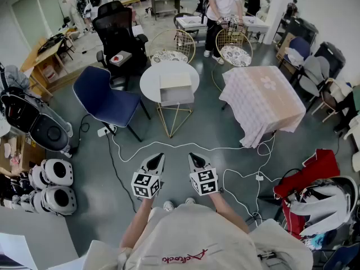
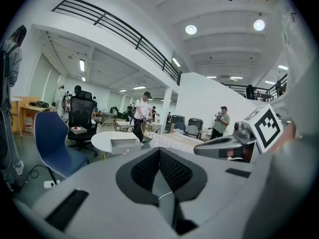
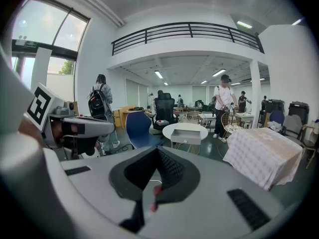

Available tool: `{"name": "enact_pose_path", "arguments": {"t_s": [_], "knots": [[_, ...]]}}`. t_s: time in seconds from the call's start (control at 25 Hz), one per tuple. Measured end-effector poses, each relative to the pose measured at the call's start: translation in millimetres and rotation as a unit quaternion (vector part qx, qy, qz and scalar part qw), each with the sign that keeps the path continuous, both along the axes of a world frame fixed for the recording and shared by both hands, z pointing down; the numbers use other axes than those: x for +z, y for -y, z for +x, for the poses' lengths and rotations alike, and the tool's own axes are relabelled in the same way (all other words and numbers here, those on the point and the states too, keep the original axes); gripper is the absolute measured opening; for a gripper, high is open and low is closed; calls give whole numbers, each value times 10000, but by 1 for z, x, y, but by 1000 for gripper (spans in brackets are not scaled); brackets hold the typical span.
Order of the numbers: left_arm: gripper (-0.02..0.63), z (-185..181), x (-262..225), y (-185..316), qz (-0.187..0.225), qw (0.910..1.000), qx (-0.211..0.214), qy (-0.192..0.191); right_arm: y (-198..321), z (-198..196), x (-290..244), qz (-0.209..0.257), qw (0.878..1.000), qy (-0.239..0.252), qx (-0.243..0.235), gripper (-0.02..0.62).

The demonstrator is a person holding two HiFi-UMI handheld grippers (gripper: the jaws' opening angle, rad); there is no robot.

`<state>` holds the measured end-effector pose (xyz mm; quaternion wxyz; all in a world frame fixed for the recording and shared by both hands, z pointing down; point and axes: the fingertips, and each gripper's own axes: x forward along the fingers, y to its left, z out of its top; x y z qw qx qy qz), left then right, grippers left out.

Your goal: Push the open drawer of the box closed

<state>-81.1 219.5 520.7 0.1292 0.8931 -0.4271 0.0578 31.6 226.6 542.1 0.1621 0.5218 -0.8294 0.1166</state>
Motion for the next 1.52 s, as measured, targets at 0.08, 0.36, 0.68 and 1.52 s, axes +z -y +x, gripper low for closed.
{"name": "enact_pose_path", "arguments": {"t_s": [0.08, 0.36, 0.68, 1.52], "knots": [[12, 2, -1, 2, 9, 10000, 4, 4, 1, 2, 0, -4, 10000, -9, -1, 15], [12, 8, -2, 8, 52, 10000, 53, 18, 10, 6, -1, -29, 9999, 121, -22, 15], [12, 19, -6, 20, 100, 9999, -26, -10, 23, 22, 2, 20, 9999, 149, -32, 15], [12, 41, 17, 62, 24, 9997, -258, 52, 64, 47, 29, -67, 9994, 121, -308, 16]]}}
